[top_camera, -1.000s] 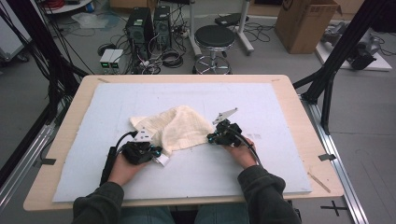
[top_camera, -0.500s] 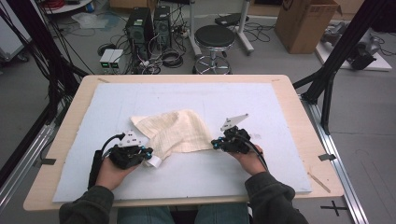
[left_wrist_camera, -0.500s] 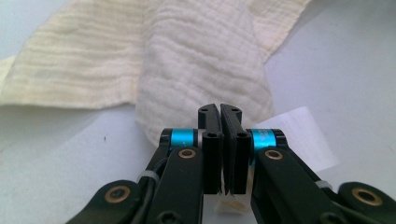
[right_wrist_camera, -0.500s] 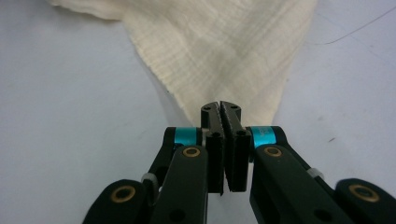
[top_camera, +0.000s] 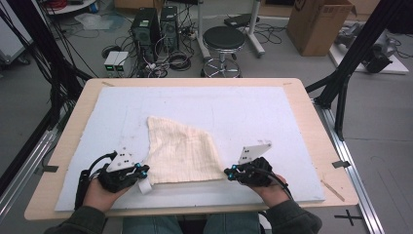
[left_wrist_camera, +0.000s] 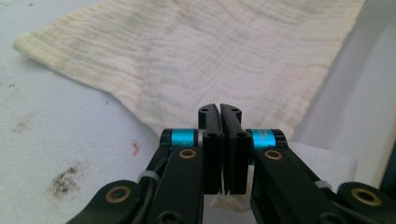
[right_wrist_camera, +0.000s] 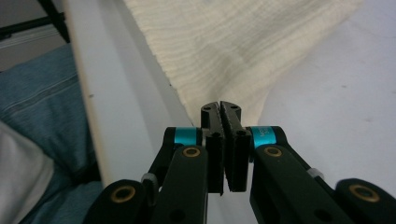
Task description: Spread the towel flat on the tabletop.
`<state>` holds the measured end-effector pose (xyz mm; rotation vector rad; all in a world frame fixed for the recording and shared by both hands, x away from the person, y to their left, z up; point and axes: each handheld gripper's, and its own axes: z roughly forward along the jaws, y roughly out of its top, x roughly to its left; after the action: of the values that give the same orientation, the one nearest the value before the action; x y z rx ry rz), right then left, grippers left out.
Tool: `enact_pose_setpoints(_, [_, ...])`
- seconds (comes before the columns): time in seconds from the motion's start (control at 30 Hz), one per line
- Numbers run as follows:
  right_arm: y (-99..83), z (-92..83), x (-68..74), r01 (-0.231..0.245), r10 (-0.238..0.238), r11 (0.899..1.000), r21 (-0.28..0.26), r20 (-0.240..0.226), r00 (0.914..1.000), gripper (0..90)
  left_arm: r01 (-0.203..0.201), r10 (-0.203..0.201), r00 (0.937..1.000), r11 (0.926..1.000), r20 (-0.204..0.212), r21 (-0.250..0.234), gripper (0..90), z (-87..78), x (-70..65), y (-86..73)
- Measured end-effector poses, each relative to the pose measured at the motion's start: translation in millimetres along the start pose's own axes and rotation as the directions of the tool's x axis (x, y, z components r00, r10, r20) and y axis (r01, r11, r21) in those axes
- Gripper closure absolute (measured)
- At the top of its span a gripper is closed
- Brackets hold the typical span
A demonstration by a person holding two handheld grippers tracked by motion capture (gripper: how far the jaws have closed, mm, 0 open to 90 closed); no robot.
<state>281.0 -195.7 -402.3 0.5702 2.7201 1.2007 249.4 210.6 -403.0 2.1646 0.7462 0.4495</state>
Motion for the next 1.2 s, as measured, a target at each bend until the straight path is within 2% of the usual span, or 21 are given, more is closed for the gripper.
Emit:
enact_pose_setpoints(0.13, [1.1, 1.1, 15.6, 0.016, -0.016, 1.000, -0.005, -0.033, 0.9993, 88.6, -0.015, 0.015, 0.9999, 0.9998, -0.008, 0.015, 87.1, -13.0, -4.8, -6.8])
enact_pose_setpoints(0.27, [-0.1, 13.9, 23.8, 0.033, -0.030, 0.999, 0.034, -0.075, 0.9967, 87.5, -0.012, 0.012, 0.9999, 0.9996, -0.002, 0.027, 87.0, -20.6, -6.8, -15.6])
enact_pose_setpoints(0.33, [0.3, 19.5, 23.5, 0.025, -0.022, 0.999, 0.030, -0.101, 0.9947, 77.2, -0.005, 0.005, 1.0000, 0.9997, 0.008, 0.025, 86.1, -22.6, -6.9, -20.1])
enact_pose_setpoints(0.43, [6.4, 17.5, 20.3, 0.003, -0.004, 1.000, -0.005, -0.111, 0.9938, 67.4, 0.019, -0.019, 0.9998, 0.9998, 0.009, 0.003, 76.6, -24.7, -3.0, -22.9])
enact_pose_setpoints(0.6, [22.2, 12.8, 1.6, -0.014, 0.011, 0.999, -0.047, -0.064, 0.9979, 60.0, 0.057, -0.057, 0.9984, 0.9974, 0.004, -0.043, 65.6, -21.3, 7.7, -16.4])
enact_pose_setpoints(0.73, [35.1, 17.7, -21.5, -0.043, 0.042, 0.996, -0.073, -0.011, 0.9991, 58.6, 0.083, -0.083, 0.9965, 0.9937, -0.003, -0.076, 61.5, -3.9, 16.5, -6.9])
enact_pose_setpoints(0.87, [47.6, 32.6, -49.5, -0.115, 0.117, 0.990, -0.081, 0.028, 0.9927, 56.3, 0.125, -0.125, 0.9922, 0.9886, 0.000, -0.084, 60.3, 21.3, 26.0, -0.8])
enact_pose_setpoints(1.0, [54.9, 46.9, -66.2, -0.150, 0.153, 0.985, -0.088, 0.030, 0.9877, 54.5, 0.140, -0.140, 0.9901, 0.9884, -0.008, -0.060, 60.4, 36.7, 32.3, -0.8])
enact_pose_setpoints(1.1, [57.2, 61.7, -74.3, -0.184, 0.185, 0.980, -0.074, -0.001, 0.9828, 50.1, 0.143, -0.143, 0.9896, 0.9889, -0.015, -0.041, 60.4, 40.1, 36.1, -3.2])
enact_pose_setpoints(1.2, [56.9, 76.6, -79.9, -0.232, 0.229, 0.971, -0.059, -0.065, 0.9714, 45.7, 0.144, -0.144, 0.9894, 0.9895, -0.013, -0.009, 60.4, 44.6, 37.6, -7.7])
